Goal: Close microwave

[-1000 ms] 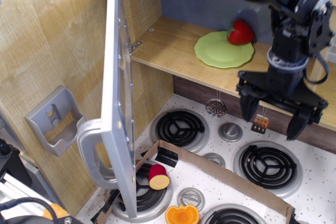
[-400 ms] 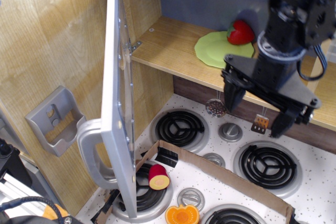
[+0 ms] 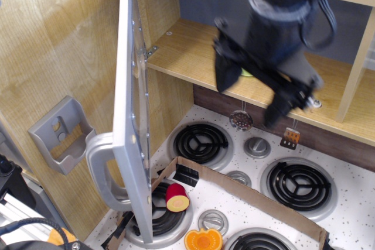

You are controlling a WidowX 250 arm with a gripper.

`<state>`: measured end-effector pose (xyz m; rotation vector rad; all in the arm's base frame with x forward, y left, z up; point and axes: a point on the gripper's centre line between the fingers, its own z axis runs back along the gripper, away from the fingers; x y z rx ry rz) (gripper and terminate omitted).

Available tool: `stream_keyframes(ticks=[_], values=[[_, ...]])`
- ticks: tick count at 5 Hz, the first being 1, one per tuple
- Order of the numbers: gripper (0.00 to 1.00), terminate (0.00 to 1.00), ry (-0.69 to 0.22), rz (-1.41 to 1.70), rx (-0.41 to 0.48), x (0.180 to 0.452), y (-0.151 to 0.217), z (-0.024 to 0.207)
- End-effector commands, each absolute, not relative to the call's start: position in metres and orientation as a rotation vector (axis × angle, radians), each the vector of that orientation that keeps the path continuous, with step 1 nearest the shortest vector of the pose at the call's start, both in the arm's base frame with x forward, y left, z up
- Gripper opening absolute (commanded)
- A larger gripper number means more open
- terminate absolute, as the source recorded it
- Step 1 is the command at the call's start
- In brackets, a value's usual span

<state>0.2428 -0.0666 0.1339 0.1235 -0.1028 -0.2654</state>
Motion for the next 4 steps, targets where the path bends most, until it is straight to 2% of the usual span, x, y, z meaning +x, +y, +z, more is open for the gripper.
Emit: stream_keyframes(ticks=[1, 4], values=[[1.00, 0.00, -0.107, -0.290, 0.219, 0.229, -0.040, 0.192], [1.00, 0.00, -0.112, -0.301, 0.272, 0.189, 0.003, 0.210]])
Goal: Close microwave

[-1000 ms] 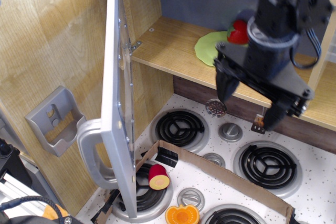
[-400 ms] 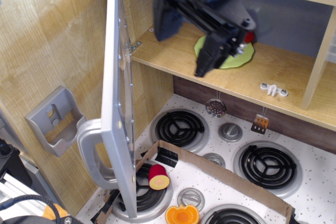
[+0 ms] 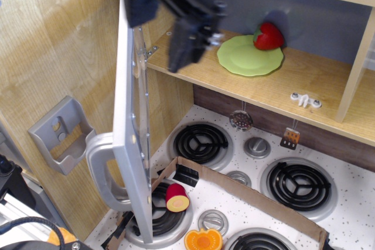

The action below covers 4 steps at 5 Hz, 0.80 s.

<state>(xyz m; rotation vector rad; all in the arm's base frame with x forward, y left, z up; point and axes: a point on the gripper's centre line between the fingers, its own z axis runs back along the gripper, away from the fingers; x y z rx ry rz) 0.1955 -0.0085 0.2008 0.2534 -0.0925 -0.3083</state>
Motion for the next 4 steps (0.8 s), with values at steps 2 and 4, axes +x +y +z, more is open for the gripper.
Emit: stream_keyframes(ticks=[2, 4], values=[[1.00, 0.00, -0.053, -0.262, 0.279, 0.164, 0.032, 0.208], [1.00, 0.00, -0.057, -0.207, 0.255, 0.133, 0.048, 0.182]])
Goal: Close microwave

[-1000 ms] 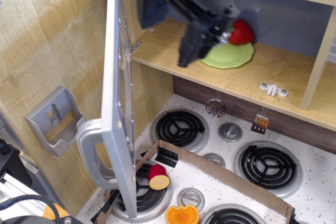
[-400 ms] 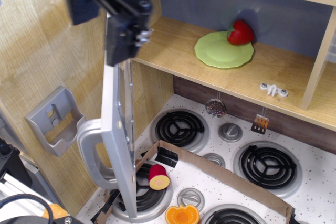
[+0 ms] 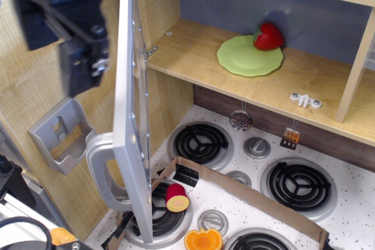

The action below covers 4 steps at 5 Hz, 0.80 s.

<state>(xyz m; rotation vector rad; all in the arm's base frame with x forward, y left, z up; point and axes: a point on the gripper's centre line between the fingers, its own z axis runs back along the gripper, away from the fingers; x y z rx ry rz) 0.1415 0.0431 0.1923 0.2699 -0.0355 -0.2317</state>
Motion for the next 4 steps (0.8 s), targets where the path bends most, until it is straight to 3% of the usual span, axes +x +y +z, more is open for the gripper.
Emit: stream_keyframes(ticks=[1, 4], values=[[1.00, 0.00, -0.093, -0.192, 0.236, 0.127, 0.050, 0.166], [1.00, 0.00, -0.204, -0.259, 0.156, 0.168, 0.052, 0.127]])
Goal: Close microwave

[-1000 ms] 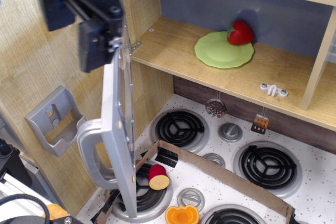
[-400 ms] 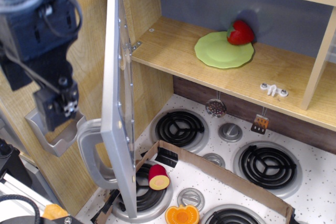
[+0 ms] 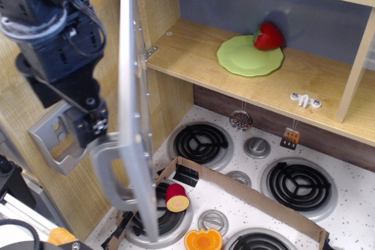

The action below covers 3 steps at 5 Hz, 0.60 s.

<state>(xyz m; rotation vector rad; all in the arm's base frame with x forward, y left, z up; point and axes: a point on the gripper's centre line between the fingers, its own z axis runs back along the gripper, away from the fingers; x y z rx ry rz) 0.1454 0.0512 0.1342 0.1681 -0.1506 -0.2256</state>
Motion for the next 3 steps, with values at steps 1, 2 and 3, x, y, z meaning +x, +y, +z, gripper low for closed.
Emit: stream_keyframes(ticks=[1, 2, 3], values=[[1.00, 0.00, -0.232, -0.283, 0.136, 0.188, 0.046, 0.121], [1.00, 0.00, -0.265, -0.304, 0.113, 0.205, 0.037, 0.114], [1.00, 0.00, -0.306, -0.317, 0.099, 0.225, 0.024, 0.108]])
